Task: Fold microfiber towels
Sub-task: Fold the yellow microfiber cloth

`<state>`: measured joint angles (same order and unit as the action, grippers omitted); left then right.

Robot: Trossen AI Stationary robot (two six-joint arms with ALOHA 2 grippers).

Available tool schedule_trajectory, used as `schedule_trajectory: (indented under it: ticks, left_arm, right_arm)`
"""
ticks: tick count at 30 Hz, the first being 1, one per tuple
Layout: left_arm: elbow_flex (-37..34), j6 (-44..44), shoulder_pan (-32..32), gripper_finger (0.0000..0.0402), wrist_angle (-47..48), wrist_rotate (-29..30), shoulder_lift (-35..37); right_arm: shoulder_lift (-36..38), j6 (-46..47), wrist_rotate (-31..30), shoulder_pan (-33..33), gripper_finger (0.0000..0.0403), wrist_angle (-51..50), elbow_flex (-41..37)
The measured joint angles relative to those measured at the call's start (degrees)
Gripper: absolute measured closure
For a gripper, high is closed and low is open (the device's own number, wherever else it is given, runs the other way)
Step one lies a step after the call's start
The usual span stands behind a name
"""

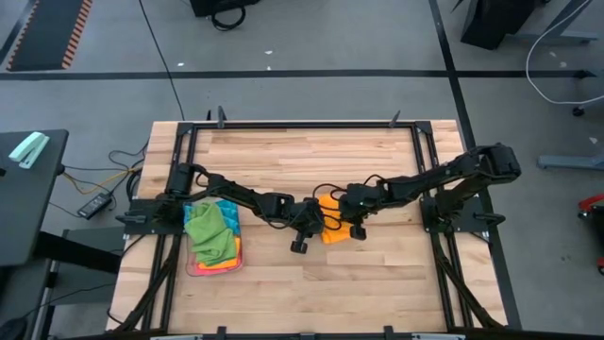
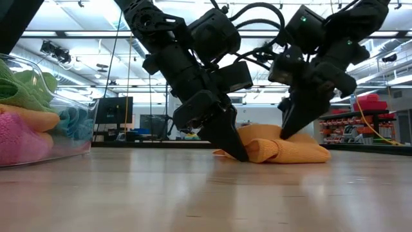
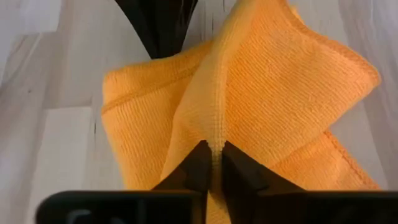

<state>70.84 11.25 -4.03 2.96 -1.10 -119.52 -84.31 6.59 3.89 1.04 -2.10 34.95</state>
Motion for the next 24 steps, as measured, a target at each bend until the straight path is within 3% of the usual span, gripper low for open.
schedule_trajectory:
  ticks: [6, 12, 18, 24]
  left_arm:
    - [0.03, -0.13, -0.02, 0.0389, 0.12, -0.07, 0.0]
    - [0.03, -0.11, -0.02, 0.0378, 0.07, -0.02, 0.0]
    - [0.03, -0.13, -0.02, 0.0386, 0.13, 0.0, 0.0]
    - [0.03, -0.31, -0.04, 0.0384, 0.15, -0.04, 0.0]
  right_arm:
    - [2.6, 2.72, -0.02, 0.17, 0.0395, -3.55, -0.01]
    - [9.28, 6.06, -3.47, 0.22, 0.0398, -10.6, -0.01]
    - [15.42, 10.93, -2.76, 0.74, 0.04, -20.3, 0.01]
    - [16.9, 15.96, -2.59, 3.26, 0.0388, -28.16, 0.01]
